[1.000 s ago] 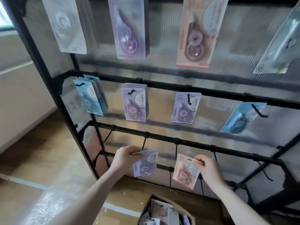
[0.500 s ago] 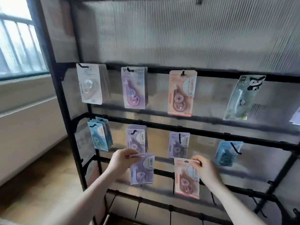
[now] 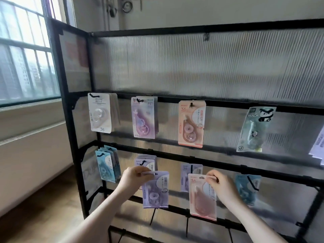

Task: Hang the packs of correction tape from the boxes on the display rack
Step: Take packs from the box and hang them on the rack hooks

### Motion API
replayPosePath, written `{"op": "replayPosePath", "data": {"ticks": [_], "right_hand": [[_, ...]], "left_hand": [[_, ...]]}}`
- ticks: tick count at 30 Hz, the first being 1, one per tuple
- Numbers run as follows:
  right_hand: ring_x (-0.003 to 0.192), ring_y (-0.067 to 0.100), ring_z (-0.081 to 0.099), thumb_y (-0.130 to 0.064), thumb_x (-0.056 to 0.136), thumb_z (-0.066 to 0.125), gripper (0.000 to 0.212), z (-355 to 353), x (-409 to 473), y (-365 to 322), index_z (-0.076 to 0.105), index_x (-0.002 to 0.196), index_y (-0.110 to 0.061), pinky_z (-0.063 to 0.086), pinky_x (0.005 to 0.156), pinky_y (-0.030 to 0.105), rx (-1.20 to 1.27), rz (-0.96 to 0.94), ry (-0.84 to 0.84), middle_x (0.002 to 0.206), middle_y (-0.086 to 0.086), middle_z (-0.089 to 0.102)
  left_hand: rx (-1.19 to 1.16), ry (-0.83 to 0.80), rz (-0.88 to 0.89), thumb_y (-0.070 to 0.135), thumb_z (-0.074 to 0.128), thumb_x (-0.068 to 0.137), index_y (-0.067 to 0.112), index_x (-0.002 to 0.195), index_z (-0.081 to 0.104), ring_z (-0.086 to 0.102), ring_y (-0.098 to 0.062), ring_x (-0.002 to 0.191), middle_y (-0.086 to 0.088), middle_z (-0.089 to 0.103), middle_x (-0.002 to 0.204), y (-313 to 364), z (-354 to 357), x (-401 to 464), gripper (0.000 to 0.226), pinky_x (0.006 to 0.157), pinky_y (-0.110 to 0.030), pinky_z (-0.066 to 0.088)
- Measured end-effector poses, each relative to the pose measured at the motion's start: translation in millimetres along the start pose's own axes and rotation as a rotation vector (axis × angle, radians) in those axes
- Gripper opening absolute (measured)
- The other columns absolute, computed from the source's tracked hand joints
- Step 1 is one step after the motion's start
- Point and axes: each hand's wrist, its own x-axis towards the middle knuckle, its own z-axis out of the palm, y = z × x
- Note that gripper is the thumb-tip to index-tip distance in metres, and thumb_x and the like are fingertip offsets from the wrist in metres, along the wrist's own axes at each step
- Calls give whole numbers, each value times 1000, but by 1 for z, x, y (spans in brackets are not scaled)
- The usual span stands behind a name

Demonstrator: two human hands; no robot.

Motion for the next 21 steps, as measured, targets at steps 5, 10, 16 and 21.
{"op": "replayPosePath", "data": {"ticks": [5,10,16,21], "right_hand": [[72,2,56,-14,88,61,11,-4,10,0,58,80,-20,39,57,16,15,-30,40,77,-10,62],[76,2,59,-14,89,60,10,6,7,10,59,81,-20,44,61,17,28,-23,-18,80,-9,64],[79,0,59,-13,89,59,10,6,3,19,59,82,-19,43,59,15,43,-29,-58,82,-10,64],[77,0,60,-15,89,60,9,-5,3,25,60,82,-19,51,61,21,33,-49,-45,81,-12,64]], "left_hand": [[-10,31,18,15,79,72,40,62,69,59,-10,60,0,68,67,7,-1,5,29,58,-34,50],[4,34,-5,16,79,72,39,62,69,60,-13,63,0,68,68,6,3,2,27,62,-39,52],[13,47,-2,16,78,73,26,71,69,56,-8,58,4,65,67,17,8,3,13,55,-25,46],[-17,79,27,13,77,73,25,74,71,59,-11,64,-1,69,74,40,10,6,13,60,-29,48]]}}
